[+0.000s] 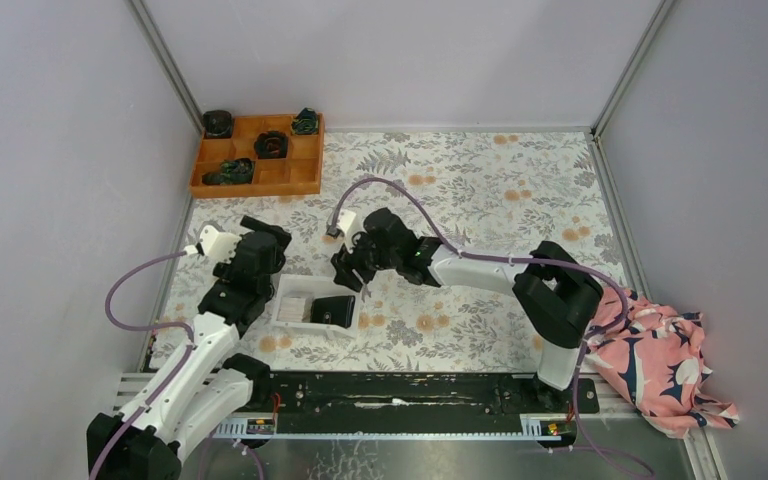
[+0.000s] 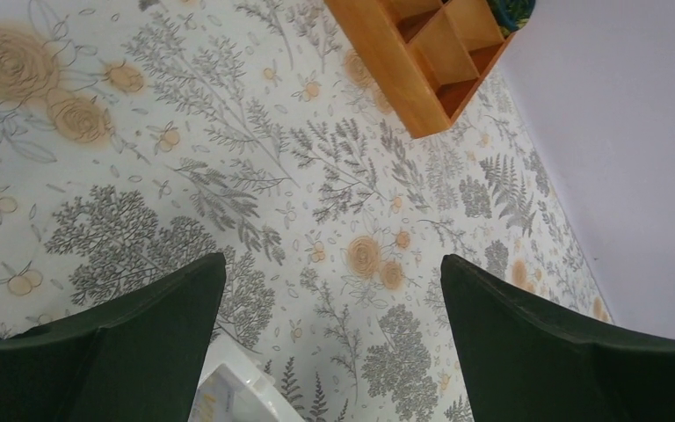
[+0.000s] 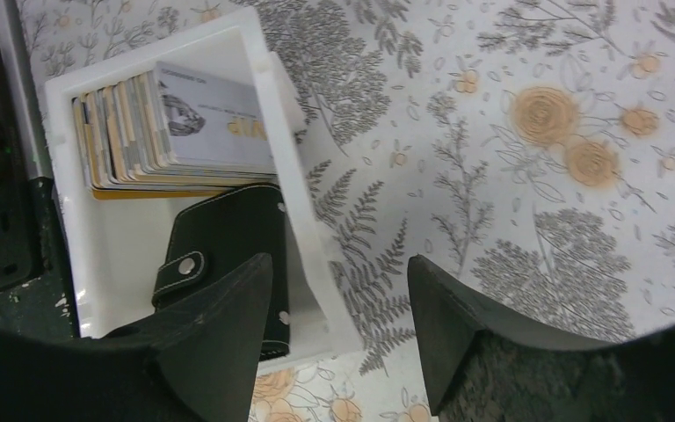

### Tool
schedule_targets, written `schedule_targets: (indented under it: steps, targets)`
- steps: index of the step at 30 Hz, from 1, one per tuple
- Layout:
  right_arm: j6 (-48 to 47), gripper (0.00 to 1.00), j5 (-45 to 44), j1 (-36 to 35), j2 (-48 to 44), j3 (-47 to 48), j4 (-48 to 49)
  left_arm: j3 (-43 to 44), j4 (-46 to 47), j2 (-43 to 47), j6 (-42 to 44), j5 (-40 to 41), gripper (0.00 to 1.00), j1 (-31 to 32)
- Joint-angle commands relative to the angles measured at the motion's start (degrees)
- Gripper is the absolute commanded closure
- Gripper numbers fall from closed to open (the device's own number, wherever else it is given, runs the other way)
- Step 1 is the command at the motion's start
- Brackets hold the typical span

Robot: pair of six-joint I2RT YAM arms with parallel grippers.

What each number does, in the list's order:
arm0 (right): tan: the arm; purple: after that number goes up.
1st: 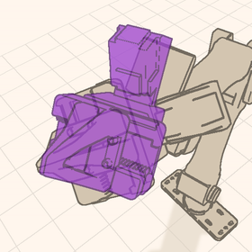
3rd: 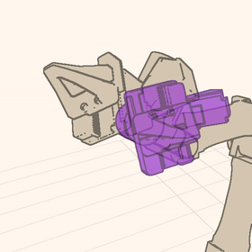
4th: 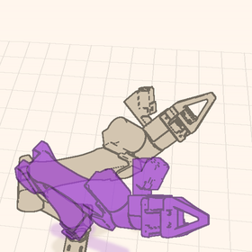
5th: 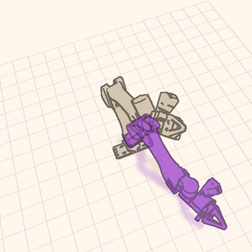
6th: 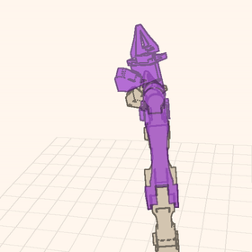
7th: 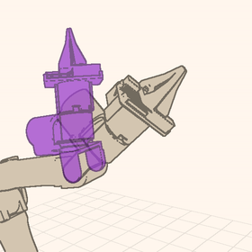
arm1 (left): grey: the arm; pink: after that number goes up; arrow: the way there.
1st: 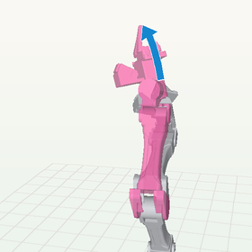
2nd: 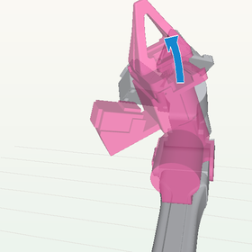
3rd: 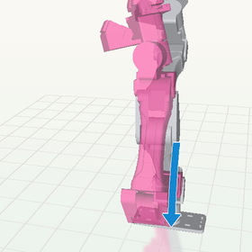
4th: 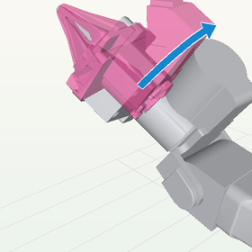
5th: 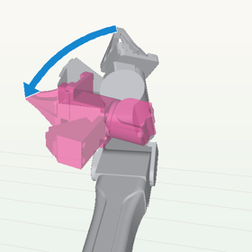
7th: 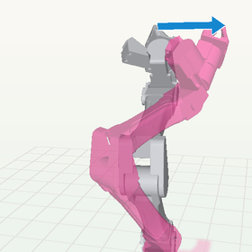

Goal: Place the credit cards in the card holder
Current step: Move the storage box to the center of the board.

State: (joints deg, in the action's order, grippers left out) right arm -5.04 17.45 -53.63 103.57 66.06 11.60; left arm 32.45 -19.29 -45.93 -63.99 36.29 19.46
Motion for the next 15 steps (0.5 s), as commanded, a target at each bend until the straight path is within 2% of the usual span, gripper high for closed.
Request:
schedule_targets:
  steps: [1,15]
  targets:
    - [-2.13,0.36,0.88,-2.48,1.84,4.45,-2.28,-2.04,-2.86,1.41,-4.03,2.23,0.00,0.16]
    - [-4.45,0.41,-0.36,-3.55,9.21,9.49,-4.24,-6.65,-4.33,4.68,-6.13,1.74,0.00,0.05]
